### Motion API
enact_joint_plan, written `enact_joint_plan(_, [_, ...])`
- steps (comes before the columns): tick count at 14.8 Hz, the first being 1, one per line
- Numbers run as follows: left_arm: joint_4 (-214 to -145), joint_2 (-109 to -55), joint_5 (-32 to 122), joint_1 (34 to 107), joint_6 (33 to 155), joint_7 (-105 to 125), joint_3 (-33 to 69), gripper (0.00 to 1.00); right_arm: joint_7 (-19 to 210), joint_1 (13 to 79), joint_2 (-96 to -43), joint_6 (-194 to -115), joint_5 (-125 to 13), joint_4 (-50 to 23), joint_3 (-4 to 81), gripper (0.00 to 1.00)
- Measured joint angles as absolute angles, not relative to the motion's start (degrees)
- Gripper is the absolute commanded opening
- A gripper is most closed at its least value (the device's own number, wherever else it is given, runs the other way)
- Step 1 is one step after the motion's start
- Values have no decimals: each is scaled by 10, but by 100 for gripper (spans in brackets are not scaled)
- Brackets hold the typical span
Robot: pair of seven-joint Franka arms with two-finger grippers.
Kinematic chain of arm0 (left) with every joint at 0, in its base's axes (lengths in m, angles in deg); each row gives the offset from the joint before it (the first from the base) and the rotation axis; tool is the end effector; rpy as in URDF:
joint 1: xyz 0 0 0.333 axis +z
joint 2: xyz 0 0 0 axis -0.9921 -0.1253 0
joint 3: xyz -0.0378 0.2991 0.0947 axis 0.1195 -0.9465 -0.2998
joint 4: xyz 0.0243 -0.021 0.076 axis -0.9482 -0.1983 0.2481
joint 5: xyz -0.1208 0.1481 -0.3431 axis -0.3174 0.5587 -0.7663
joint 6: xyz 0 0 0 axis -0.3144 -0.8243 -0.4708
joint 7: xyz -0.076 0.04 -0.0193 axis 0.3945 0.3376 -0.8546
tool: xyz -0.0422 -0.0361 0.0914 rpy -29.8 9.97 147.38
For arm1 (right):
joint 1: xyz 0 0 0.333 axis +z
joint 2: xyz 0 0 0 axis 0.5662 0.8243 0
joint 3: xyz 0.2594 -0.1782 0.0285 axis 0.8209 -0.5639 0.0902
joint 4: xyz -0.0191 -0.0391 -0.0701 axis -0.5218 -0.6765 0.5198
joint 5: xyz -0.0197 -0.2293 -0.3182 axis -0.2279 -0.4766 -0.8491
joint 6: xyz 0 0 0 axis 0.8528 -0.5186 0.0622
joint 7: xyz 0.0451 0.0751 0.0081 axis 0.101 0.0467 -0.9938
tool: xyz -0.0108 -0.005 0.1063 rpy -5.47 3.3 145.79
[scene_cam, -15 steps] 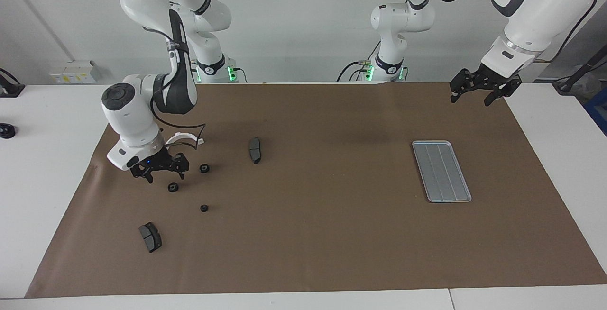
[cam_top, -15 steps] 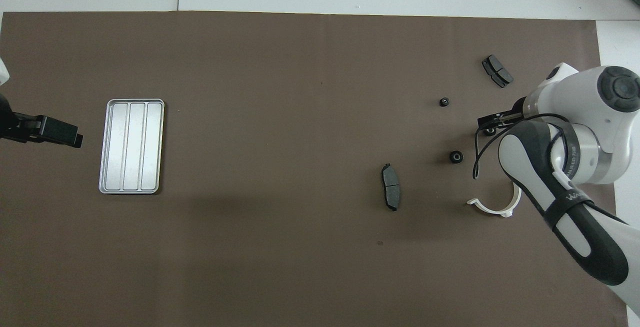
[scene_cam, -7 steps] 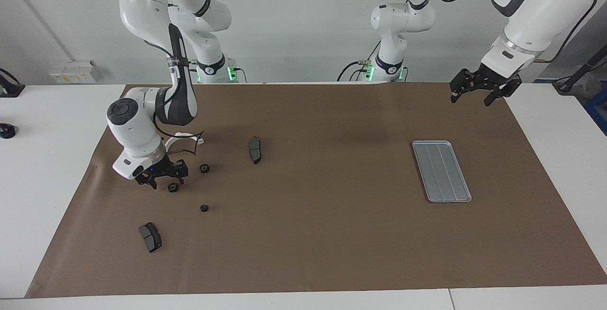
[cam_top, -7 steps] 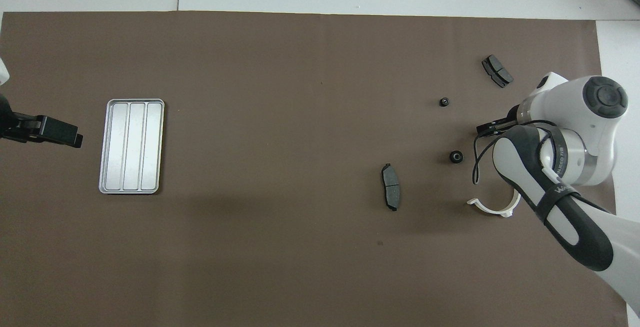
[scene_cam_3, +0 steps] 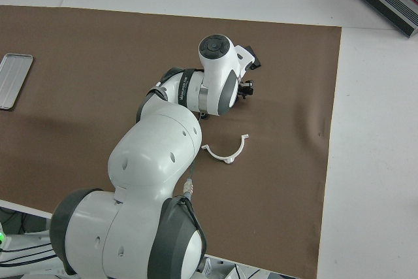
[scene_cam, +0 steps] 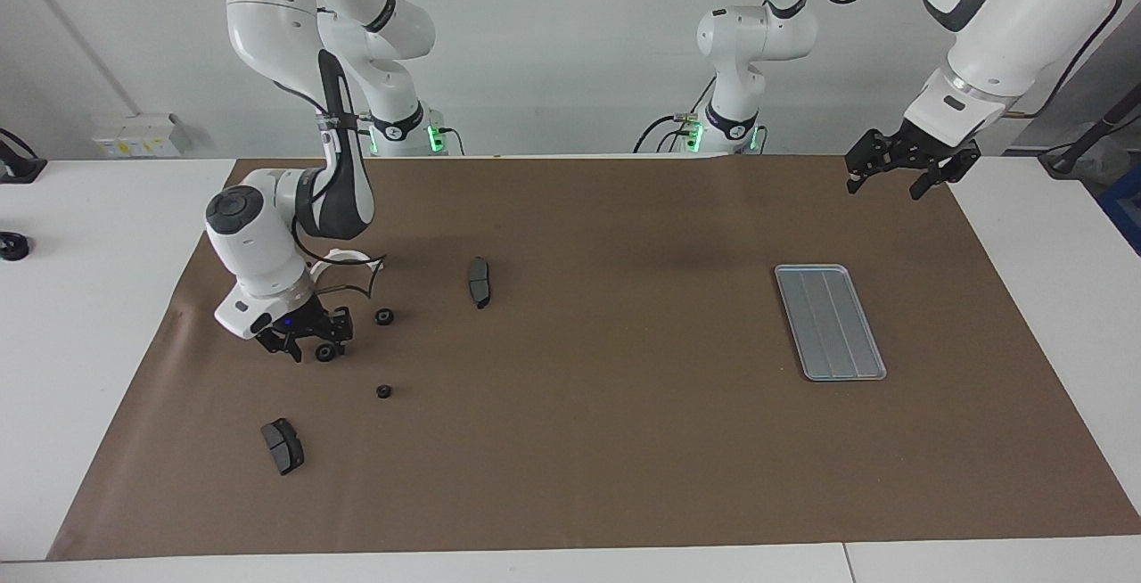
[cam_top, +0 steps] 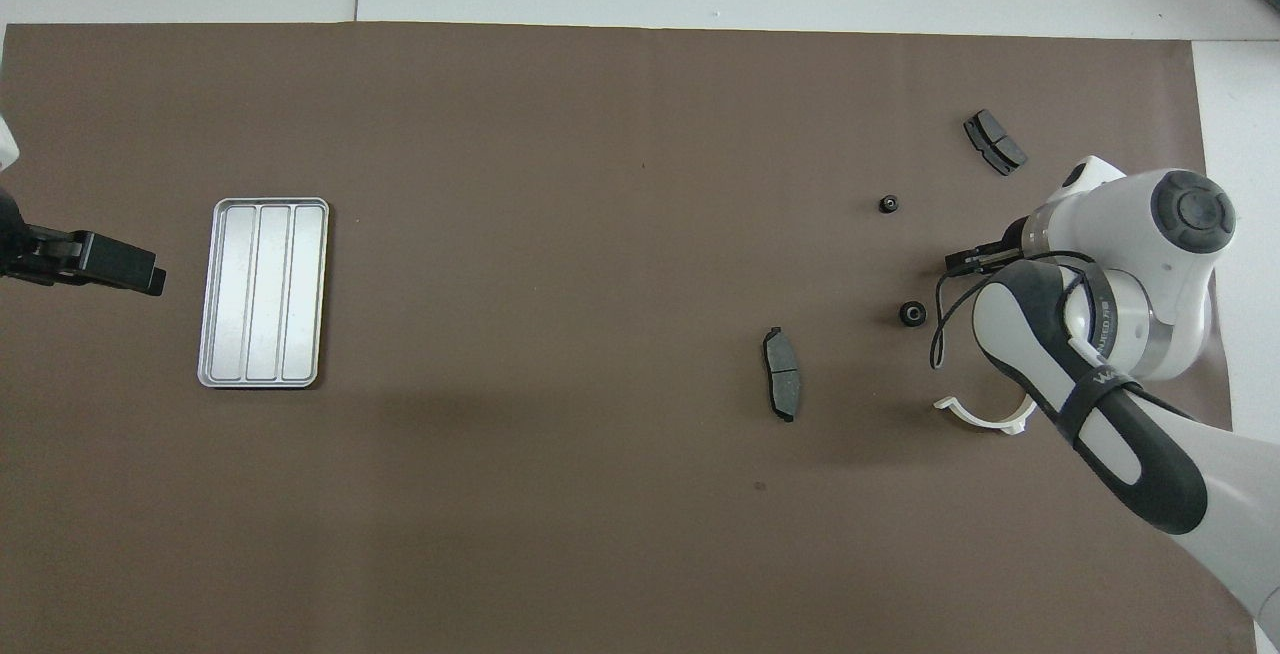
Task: Pick bearing gear from pile to tray
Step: 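Lower the right gripper onto the nearest small black bearing and grasp it, then carry the bearing with the right gripper to mid-table and release it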
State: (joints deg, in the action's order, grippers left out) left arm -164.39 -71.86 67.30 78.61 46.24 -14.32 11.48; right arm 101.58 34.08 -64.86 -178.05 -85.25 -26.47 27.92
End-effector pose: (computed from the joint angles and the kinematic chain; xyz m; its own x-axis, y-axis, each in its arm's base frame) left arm 0.5490 -0.0103 0.5982 0.9854 -0.1638 -0.0459 -0.1614 -0.9855 0.0525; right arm 0.6064 -0.0406 0.2835 0.9816 0.1726 0.0818 0.1709 -0.9849 0.0278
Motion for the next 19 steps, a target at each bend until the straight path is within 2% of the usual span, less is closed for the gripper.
enact_joint_plan(2, [-1644, -719, 673, 786, 462, -143, 115, 100, 1017, 341, -649, -1781, -851, -265, 279, 54])
enact_joint_plan(3, [-1644, -719, 673, 786, 462, -143, 115, 100, 1017, 341, -650, -1781, -851, -265, 280, 33])
enact_joint_plan(4, [-1644, -719, 673, 786, 462, -143, 115, 100, 1020, 341, -650, -1781, -851, -265, 280, 7])
enact_joint_plan(5, [-1644, -719, 673, 786, 462, -143, 115, 100, 1021, 342, -651, -1781, -850, -265, 280, 0])
enact_joint_plan(13, [-1644, -719, 673, 786, 462, -143, 115, 100, 1021, 343, -654, -1778, -850, -262, 282, 0])
enact_joint_plan(16, [-1644, -719, 673, 786, 462, -143, 115, 100, 964, 350, -663, -1719, -848, -217, 292, 0])
enact_joint_plan(19, [-1644, -719, 673, 786, 462, -143, 115, 100, 856, 396, -683, -1658, -847, -165, 305, 0])
